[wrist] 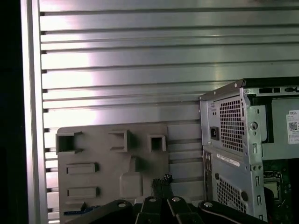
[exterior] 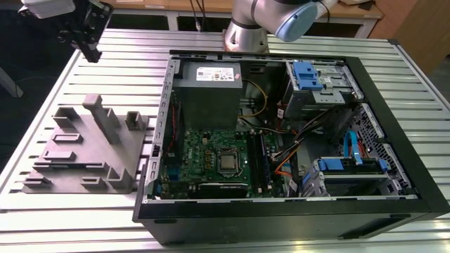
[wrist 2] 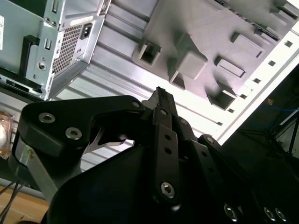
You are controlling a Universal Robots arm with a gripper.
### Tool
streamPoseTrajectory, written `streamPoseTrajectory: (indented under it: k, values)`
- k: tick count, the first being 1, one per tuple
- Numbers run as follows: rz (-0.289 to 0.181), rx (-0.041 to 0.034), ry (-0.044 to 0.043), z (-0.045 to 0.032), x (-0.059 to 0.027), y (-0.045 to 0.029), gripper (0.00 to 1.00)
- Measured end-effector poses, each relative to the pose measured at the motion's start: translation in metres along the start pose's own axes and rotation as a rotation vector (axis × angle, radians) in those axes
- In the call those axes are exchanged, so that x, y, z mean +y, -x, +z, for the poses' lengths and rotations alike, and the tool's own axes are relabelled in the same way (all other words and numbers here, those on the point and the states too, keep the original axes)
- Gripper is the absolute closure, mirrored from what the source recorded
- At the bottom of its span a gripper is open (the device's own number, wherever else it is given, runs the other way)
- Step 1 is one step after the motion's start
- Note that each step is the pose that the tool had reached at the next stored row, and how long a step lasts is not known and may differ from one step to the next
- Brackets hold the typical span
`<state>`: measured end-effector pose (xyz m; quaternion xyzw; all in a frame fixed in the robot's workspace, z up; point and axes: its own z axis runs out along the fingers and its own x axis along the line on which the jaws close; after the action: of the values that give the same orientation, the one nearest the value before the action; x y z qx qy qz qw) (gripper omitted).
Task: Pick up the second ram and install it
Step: 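Reach for the second ram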
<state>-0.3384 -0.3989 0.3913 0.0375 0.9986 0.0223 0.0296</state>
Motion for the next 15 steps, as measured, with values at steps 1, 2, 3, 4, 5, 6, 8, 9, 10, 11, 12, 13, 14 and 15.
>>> streamPoseTrajectory:
  k: [1,2,3,4,5,6,8,9,10,11,12,13,14,15]
  values:
    - [0.000,-0.0001,0.0001,0.0001,-0.0002,-0.0021,0.93]
    - [0.000,-0.0002,0.0001,0.0003,-0.0004,-0.0039,0.93]
    - [0.000,-0.0002,0.0001,0.0006,-0.0008,-0.0055,0.93]
    - [0.000,-0.0003,0.0001,0.0010,-0.0013,-0.0069,0.93]
    - [0.000,-0.0003,0.0001,0.0014,-0.0018,-0.0082,0.93]
    - [0.000,-0.0002,0.0001,0.0019,-0.0023,-0.0094,0.93]
    - [0.000,-0.0003,0.0001,0.0030,-0.0034,-0.0118,0.93]
    - [0.000,-0.0003,0.0002,0.0036,-0.0041,-0.0130,0.93]
    - [0.000,-0.0001,0.0001,0.0042,-0.0048,-0.0141,0.93]
    - [0.000,-0.0002,0.0001,0.0051,-0.0057,-0.0152,0.93]
    - [0.000,-0.0001,0.0001,0.0060,-0.0066,-0.0163,0.93]
    - [0.000,-0.0001,0.0001,0.0068,-0.0075,-0.0174,0.93]
    - [0.000,-0.0002,0.0001,0.0077,-0.0085,-0.0186,0.93]
    - [0.000,-0.0002,0.0001,0.0086,-0.0097,-0.0199,0.93]
